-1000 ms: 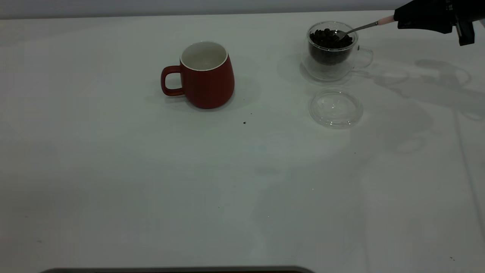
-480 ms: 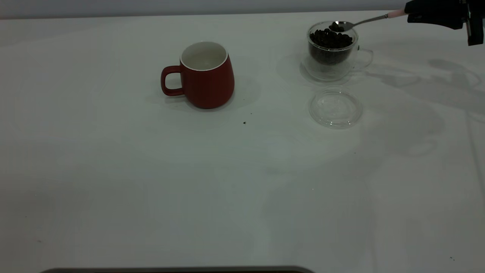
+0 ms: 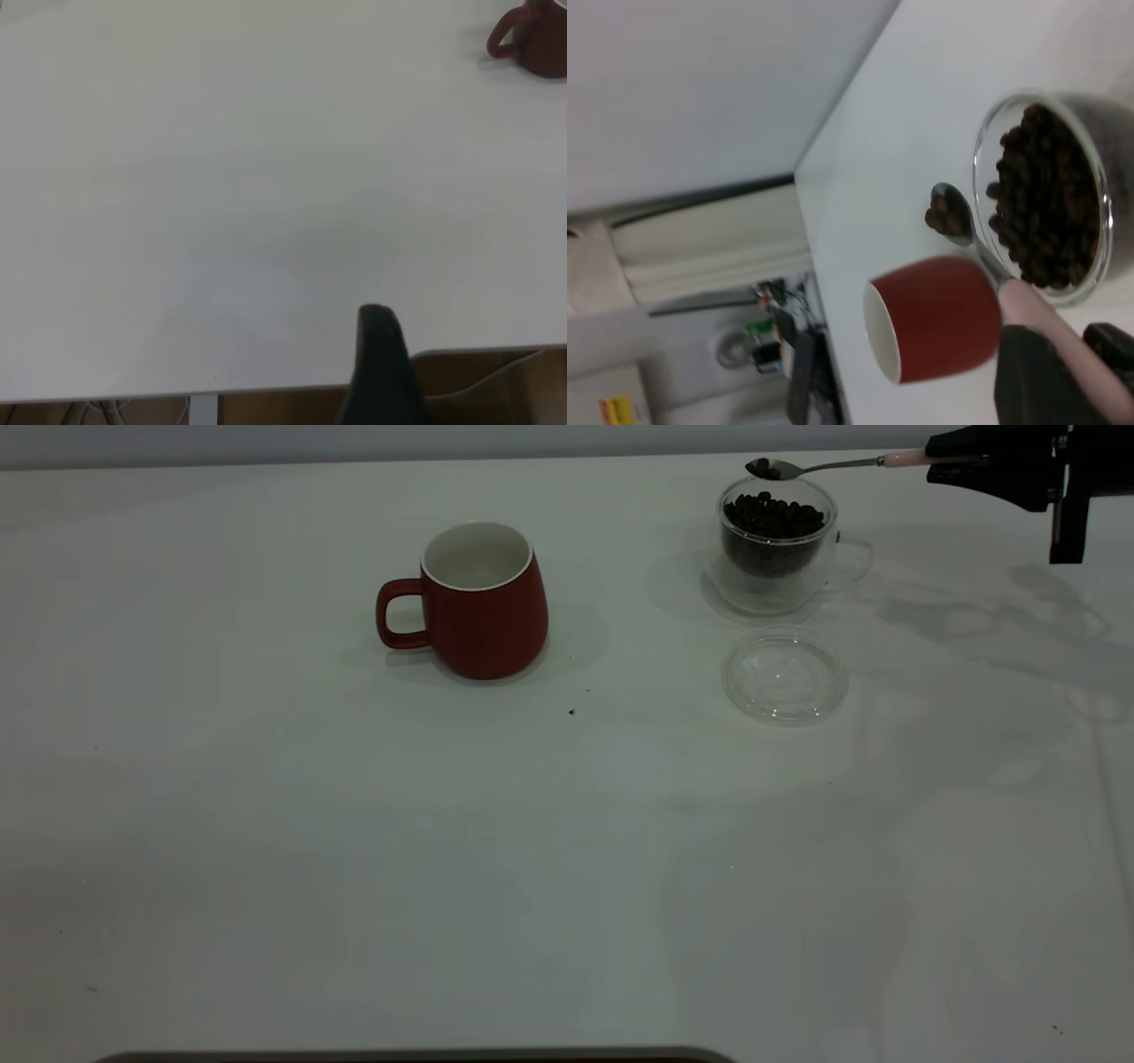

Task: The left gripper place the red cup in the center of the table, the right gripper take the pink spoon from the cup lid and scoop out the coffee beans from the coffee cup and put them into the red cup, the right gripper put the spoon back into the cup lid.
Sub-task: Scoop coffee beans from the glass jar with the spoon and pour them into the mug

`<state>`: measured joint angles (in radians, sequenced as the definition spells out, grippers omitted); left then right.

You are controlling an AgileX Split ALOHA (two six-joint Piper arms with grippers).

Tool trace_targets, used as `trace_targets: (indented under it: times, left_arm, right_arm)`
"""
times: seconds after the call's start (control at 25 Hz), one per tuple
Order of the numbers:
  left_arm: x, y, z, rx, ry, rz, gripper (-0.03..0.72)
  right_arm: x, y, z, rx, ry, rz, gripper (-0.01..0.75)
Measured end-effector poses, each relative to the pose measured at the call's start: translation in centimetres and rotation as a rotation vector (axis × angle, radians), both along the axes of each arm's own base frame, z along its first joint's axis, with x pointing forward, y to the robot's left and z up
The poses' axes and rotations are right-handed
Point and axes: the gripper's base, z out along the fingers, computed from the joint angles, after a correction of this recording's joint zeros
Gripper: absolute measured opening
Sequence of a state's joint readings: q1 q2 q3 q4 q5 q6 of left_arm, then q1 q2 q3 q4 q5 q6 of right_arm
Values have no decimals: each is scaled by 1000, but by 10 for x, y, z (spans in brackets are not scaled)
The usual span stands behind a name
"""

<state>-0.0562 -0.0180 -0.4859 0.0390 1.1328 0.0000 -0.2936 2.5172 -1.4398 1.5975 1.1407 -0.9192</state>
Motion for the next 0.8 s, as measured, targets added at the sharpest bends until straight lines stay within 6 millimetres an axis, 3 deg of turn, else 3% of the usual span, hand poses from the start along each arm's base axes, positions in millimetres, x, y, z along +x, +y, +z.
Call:
trace_targets:
  times: [0.16, 0.4, 0.64, 0.8]
  left_arm:
    - [0, 0, 0, 0, 0, 0, 586]
    - [0, 0, 0, 0, 0, 0, 586]
    - [0, 0, 0, 0, 0, 0, 586]
    - [0, 0, 0, 0, 0, 0, 586]
  right_arm:
    - [-1, 1, -10, 20, 22, -20, 110]
    - [1, 13, -9, 24, 20, 1, 110]
    - [6, 51, 9, 13, -19, 90, 110]
    - [7, 86, 24, 7, -55, 172, 110]
